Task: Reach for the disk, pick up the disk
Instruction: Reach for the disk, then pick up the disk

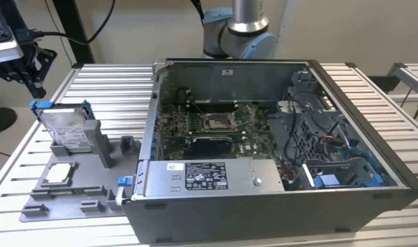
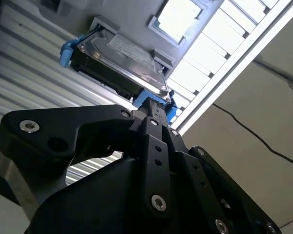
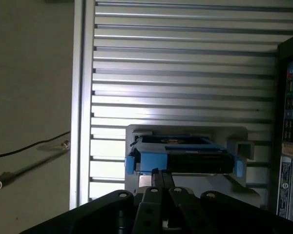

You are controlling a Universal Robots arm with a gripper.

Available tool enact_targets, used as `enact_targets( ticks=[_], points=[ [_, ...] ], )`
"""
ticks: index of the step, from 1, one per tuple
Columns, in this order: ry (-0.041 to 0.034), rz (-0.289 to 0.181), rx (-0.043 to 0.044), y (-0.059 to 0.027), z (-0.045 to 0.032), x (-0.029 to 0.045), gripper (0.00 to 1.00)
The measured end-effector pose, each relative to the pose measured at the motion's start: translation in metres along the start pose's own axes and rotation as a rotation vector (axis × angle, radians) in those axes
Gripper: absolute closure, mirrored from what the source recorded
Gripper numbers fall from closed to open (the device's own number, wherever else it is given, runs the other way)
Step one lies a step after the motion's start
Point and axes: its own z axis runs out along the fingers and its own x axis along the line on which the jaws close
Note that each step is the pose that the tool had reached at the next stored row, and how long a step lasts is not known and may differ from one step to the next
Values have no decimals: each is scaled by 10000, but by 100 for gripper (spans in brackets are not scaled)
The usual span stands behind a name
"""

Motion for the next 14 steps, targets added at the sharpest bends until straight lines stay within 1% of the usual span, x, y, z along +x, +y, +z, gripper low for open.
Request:
enact_targets(
  ticks=[4, 7, 10, 14],
  points=[
    [0, -14, 0, 0, 0, 1, 100],
    [8, -177, 1, 0, -1, 1, 100],
    [22, -581, 0, 0, 0, 2, 100],
    [49, -1282, 1, 0, 0, 2, 100]
  ],
)
